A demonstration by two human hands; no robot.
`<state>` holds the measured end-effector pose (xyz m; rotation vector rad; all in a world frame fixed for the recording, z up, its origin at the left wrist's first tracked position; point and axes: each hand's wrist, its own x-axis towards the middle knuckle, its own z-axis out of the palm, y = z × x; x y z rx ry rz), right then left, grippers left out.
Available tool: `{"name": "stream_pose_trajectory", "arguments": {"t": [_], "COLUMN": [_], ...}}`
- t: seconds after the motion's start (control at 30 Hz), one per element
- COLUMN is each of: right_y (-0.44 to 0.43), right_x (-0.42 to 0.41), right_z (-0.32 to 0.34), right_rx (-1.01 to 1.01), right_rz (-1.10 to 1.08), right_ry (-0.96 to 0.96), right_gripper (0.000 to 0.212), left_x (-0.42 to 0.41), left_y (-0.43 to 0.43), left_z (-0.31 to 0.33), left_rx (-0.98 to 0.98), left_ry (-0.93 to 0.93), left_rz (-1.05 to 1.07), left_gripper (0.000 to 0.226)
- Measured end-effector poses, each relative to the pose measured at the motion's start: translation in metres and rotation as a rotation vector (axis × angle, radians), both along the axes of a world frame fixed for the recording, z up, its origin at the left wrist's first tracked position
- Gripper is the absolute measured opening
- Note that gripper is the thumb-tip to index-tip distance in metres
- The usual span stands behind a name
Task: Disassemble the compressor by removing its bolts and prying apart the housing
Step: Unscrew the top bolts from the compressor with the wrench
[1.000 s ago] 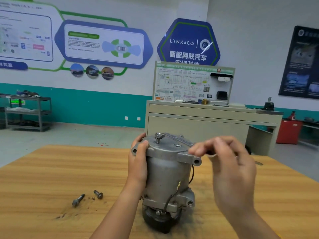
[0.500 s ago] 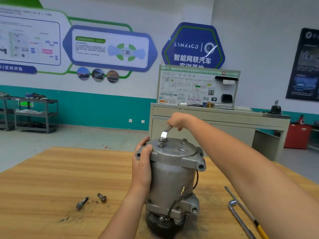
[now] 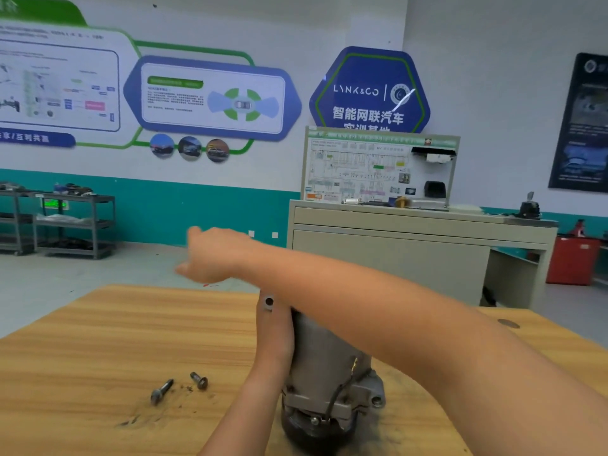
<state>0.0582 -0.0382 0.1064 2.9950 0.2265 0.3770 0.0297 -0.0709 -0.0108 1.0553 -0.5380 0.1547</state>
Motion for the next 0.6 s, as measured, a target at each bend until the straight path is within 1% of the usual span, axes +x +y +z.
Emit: {"name": "stream_pose_trajectory", "arguments": {"t": [0.07, 0.1, 0.13, 0.2, 0.27, 0.33, 0.37, 0.4, 0.47, 0.53, 0.6], "right_y": [0.016, 0.018, 0.017, 0.006, -0.015, -0.048, -0.067, -0.086, -0.123, -0.156, -0.186], "right_x": [-0.036, -0.055, -0.075, -0.114, -0.149, -0.174, -0.183, -0.188, -0.186, -0.169, -0.141], "right_z": [-0.006, -0.012, -0.019, -0.037, -0.054, -0.068, -0.072, -0.074, -0.074, -0.071, -0.063], "right_rx": [0.009, 0.046, 0.123, 0.386, 0.705, 1.068, 1.196, 1.258, 1.294, 1.211, 1.059], "right_rz": [0.145, 0.234, 0.331, 0.501, 0.566, 0.581, 0.540, 0.446, 0.177, -0.070, -0.252], "right_ry": [-0.095, -0.166, -0.243, -0.375, -0.526, -0.698, -0.788, -0.881, -1.018, -1.053, -0.965], "right_gripper": [0.048, 0.046, 0.041, 0.026, 0.023, 0.019, 0.017, 0.017, 0.022, 0.026, 0.020], "left_x": [-0.002, -0.002, -0.003, -0.003, -0.002, 0.000, 0.001, 0.002, 0.003, 0.004, 0.004], "left_y": [0.001, 0.002, 0.002, 0.002, 0.001, 0.000, 0.000, -0.001, -0.003, -0.002, -0.002], "left_z": [-0.001, -0.002, -0.003, -0.004, -0.003, -0.001, -0.001, -0.001, -0.002, -0.002, -0.002], "left_rx": [0.025, 0.028, 0.026, 0.025, 0.026, 0.017, 0.008, -0.005, -0.041, -0.059, -0.054], "left_ry": [-0.055, -0.066, -0.063, -0.047, -0.030, 0.001, 0.029, 0.054, 0.077, 0.080, 0.076], "left_rz": [-0.008, -0.021, -0.036, -0.046, -0.051, -0.052, -0.055, -0.062, -0.069, -0.066, -0.072], "left_gripper": [0.028, 0.032, 0.035, 0.036, 0.034, 0.029, 0.027, 0.026, 0.025, 0.024, 0.024]}}
